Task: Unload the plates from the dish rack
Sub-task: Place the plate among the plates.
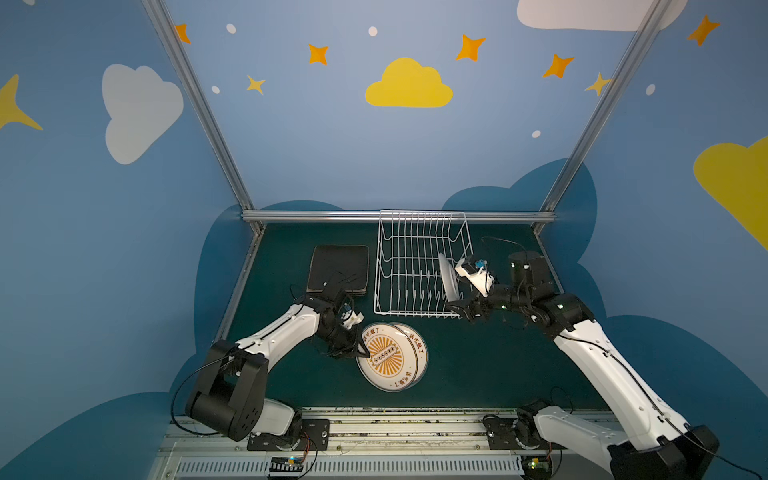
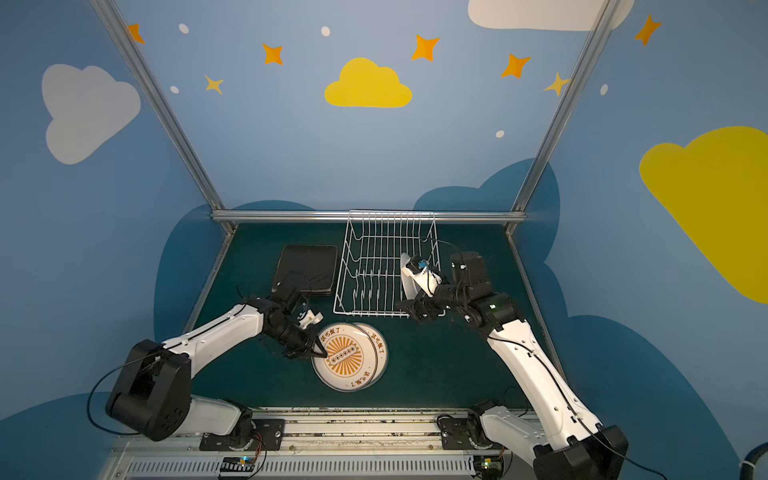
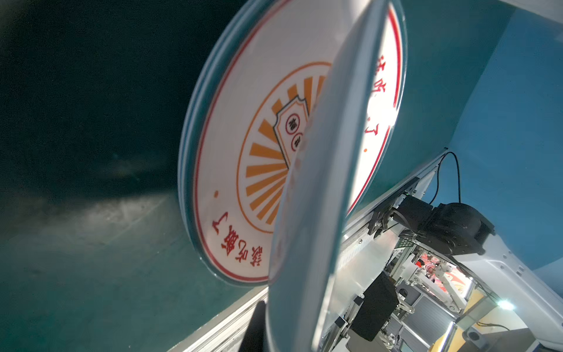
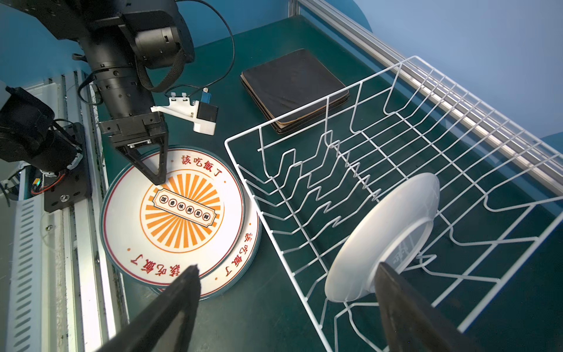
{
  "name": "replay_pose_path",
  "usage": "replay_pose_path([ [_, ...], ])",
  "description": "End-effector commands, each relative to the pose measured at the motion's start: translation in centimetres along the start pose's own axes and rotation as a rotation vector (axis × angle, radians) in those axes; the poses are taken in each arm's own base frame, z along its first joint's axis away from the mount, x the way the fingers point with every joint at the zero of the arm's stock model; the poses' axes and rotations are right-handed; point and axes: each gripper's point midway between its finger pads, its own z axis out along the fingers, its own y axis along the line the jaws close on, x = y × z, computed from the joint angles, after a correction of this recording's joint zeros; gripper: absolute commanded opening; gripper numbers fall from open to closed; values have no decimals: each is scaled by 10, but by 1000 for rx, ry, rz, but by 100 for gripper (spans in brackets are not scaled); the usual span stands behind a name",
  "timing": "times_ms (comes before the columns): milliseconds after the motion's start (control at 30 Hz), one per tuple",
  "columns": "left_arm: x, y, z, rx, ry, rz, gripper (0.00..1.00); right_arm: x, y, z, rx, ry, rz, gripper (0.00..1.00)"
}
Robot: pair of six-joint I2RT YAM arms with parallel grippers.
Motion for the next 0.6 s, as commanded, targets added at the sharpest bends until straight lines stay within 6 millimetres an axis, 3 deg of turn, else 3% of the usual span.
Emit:
replay_pose_path([
  [0, -9, -3, 5, 39, -6, 5, 22, -4, 1, -3, 11, -17, -7, 89],
  [167, -10, 4, 10, 24, 10, -7, 35, -3, 0, -3, 17, -15, -7, 89],
  [467, -12, 7, 5, -11, -9, -18, 81, -6, -2, -1, 17, -17, -5, 89],
  [567, -15, 6, 3, -20, -21, -15, 89, -6, -3, -1, 20, -17, 2, 89],
])
